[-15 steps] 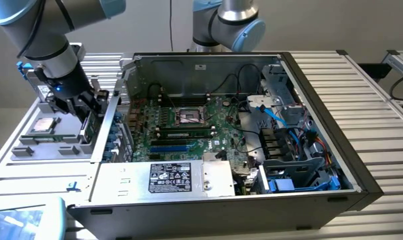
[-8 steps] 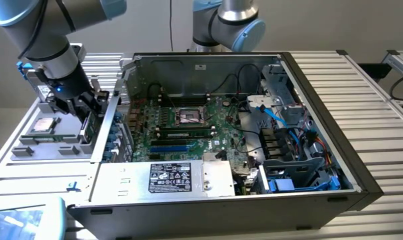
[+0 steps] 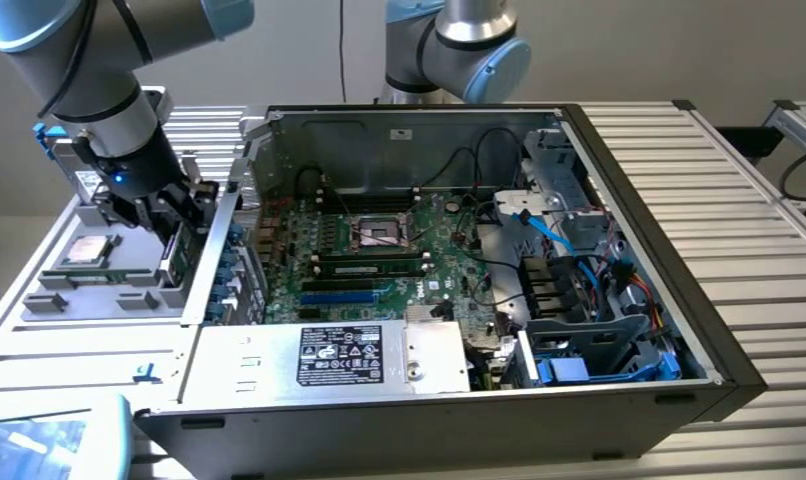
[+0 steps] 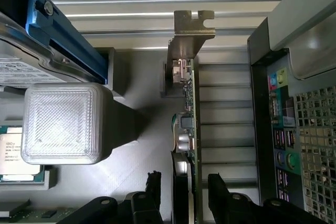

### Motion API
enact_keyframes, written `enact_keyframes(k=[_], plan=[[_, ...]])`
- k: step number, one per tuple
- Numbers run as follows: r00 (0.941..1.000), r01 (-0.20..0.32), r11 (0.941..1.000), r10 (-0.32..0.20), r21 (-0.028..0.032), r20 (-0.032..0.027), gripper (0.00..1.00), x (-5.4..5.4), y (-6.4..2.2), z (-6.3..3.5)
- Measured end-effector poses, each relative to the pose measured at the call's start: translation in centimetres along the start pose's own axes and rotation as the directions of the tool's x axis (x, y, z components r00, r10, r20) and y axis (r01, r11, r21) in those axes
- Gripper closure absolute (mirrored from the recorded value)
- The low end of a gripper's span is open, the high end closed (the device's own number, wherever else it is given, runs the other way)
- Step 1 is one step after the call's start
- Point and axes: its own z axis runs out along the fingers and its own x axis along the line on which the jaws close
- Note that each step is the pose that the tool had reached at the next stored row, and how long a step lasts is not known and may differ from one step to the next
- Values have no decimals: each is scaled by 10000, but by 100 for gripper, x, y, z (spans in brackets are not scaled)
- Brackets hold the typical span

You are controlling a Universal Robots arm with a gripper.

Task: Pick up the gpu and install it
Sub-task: 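Pick up the gpu and move the gpu toward the slot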

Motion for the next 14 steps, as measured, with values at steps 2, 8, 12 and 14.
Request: enact_keyframes(k=[2,8,12,14], plan=[[10000,0,10000,0,-1,2,51,0,0,2],[10000,0,10000,0,-1,1,72,0,0,2],[10000,-1,10000,1,-1,2,72,0,0,2],[10000,-1,10000,1,-1,1,72,0,0,2]])
